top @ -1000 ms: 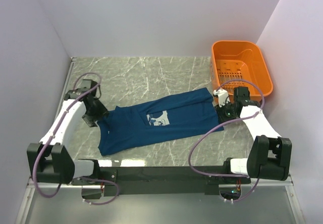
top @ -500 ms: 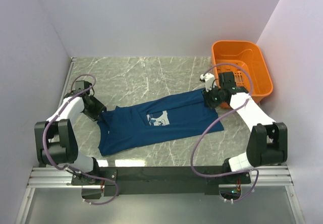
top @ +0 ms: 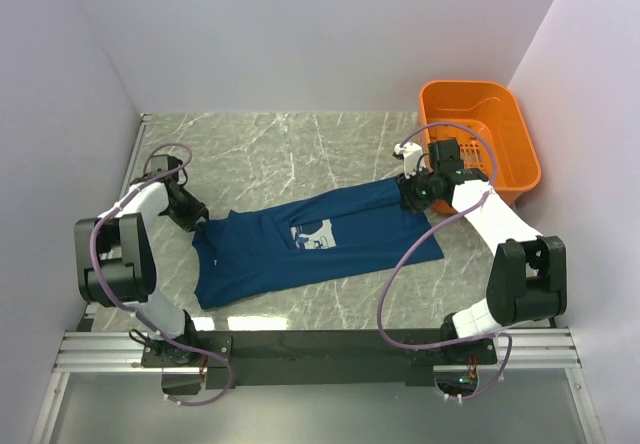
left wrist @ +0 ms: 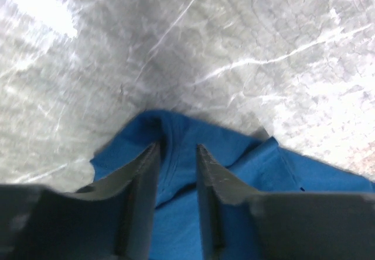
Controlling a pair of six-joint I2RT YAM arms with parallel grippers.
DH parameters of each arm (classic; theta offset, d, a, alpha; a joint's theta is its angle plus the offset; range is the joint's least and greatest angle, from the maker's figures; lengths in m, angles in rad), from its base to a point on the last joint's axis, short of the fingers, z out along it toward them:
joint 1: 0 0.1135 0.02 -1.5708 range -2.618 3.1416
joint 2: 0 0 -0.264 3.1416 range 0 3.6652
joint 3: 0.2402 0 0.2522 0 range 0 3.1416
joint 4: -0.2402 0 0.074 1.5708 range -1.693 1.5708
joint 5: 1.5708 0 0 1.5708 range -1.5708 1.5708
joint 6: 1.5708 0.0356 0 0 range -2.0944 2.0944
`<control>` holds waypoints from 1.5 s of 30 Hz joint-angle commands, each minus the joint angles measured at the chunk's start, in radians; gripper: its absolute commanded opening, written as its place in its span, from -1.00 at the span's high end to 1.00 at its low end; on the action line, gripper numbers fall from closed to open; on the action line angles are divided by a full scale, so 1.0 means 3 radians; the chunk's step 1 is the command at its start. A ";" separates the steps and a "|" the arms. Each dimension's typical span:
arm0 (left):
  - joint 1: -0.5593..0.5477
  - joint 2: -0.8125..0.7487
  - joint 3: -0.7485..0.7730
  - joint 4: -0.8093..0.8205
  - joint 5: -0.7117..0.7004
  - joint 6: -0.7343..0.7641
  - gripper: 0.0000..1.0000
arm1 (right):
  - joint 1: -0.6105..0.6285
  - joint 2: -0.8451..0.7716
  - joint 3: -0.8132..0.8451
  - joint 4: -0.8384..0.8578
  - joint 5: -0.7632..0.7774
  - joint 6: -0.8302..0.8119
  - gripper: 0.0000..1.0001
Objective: Fold and stack the t-shirts
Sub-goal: Fold the tshirt
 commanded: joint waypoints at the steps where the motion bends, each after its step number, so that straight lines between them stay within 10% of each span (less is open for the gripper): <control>1: 0.0013 0.0085 0.0147 0.0123 0.0046 0.0070 0.32 | 0.0022 -0.0138 -0.0041 0.0051 -0.0022 0.0033 0.32; 6: 0.0018 0.0172 0.0168 0.0154 0.0113 0.0116 0.49 | 0.0017 -0.0179 -0.0061 0.0026 -0.0027 0.0038 0.31; 10: 0.0044 0.0131 0.0208 0.0225 0.0128 0.0137 0.99 | 0.0017 -0.0189 -0.0066 0.0010 -0.0027 0.0038 0.32; 26: 0.0223 0.0964 0.1440 0.0139 0.0338 0.0571 0.99 | 0.0017 -0.0174 -0.0102 0.0051 0.0024 0.0074 0.32; 40: 0.0111 0.2473 0.3797 0.0455 0.0588 0.0536 0.98 | 0.0022 -0.0220 0.0072 -0.0031 0.0004 0.0094 0.32; 45: 0.0029 0.2907 0.4395 0.0951 0.0737 0.0189 0.58 | 0.0027 -0.0189 0.0112 -0.0061 0.0004 0.0120 0.32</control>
